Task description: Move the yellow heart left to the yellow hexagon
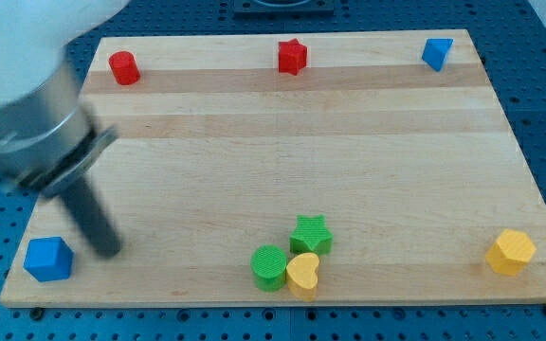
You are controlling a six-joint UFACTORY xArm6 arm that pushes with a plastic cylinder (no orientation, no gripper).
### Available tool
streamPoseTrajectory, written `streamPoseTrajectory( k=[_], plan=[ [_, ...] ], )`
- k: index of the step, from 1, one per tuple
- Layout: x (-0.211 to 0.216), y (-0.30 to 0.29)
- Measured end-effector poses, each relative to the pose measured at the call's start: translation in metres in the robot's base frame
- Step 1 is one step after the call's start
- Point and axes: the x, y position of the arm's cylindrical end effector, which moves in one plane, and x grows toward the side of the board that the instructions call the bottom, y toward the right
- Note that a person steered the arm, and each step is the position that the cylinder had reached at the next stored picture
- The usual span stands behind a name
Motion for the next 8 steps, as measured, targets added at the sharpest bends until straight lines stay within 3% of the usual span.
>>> streamPoseTrajectory(
  k=[1,8],
  plan=[
    [0.022,-0.011],
    [0.022,0.04]
  ],
)
